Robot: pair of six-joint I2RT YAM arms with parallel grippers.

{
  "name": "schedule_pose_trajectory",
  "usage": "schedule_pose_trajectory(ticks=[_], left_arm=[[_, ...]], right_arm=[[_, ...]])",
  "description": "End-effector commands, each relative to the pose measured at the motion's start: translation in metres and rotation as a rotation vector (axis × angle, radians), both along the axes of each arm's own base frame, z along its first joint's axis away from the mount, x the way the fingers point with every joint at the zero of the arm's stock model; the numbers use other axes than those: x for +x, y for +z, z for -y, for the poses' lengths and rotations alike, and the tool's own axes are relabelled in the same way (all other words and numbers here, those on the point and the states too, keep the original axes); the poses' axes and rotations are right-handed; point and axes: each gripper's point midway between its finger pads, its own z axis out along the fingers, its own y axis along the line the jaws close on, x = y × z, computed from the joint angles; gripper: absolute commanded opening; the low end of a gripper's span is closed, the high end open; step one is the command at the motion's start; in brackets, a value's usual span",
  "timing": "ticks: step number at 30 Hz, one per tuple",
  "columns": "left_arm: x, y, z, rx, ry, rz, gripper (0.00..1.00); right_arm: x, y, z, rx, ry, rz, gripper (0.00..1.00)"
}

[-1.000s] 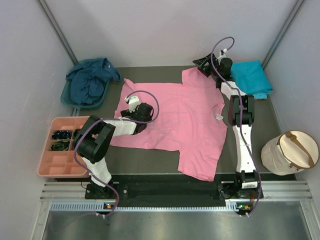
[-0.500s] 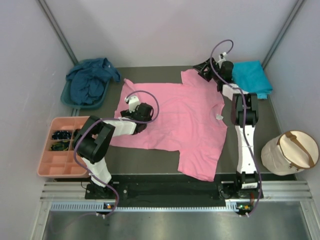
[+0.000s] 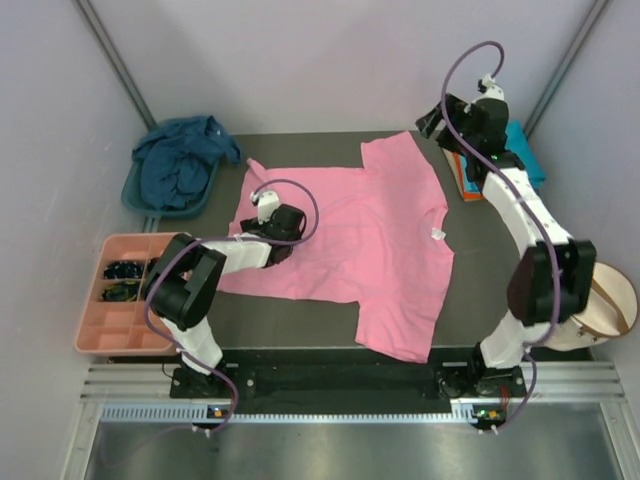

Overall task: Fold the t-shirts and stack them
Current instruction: Flatten out the tshirt

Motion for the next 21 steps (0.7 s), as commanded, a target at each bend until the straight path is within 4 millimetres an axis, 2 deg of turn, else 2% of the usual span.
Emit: schedule_pose_trajectory(ticks=[1, 3, 4, 6, 7, 11, 16, 17, 20, 21], left_arm=[[0.01, 0.039, 0.004, 0.014, -0.034, 0.05, 0.99], [0.012, 0.053, 0.003, 0.012, -0.034, 0.077, 0.99], [0.014, 0.059, 0.002, 0.019, -0.031, 0.095, 0.99], [0.015, 0.068, 0.001, 0.014, -0.03, 0.118, 0.99], [0.016, 0.071, 0.001, 0.016, -0.03, 0.124, 0.99], [0.012, 0.071, -0.001, 0.02, -0.026, 0.116, 0.99], [0.004, 0.076, -0.011, 0.027, -0.006, 0.133, 0.99], [0.003, 0.076, -0.013, 0.032, -0.001, 0.133, 0.99], [0.0, 0.075, -0.016, 0.033, 0.002, 0.126, 0.99], [0.0, 0.076, -0.017, 0.034, 0.004, 0.126, 0.99]], right_arm=[[-0.074, -0.025, 0.025, -0.125, -0.125, -0.17, 0.86], [-0.1, -0.038, 0.029, -0.122, -0.158, -0.22, 0.86], [-0.119, -0.053, 0.031, -0.125, -0.157, -0.25, 0.86], [-0.132, -0.07, 0.036, -0.136, -0.171, -0.281, 0.86], [-0.141, -0.088, 0.036, -0.145, -0.165, -0.315, 0.86], [-0.149, -0.119, 0.036, -0.163, -0.15, -0.377, 0.87], [-0.156, -0.153, 0.049, -0.217, -0.204, -0.467, 0.87], [-0.155, -0.161, 0.053, -0.233, -0.23, -0.487, 0.87], [-0.142, -0.167, 0.06, -0.257, -0.27, -0.492, 0.88], [-0.132, -0.173, 0.06, -0.268, -0.272, -0.506, 0.88]])
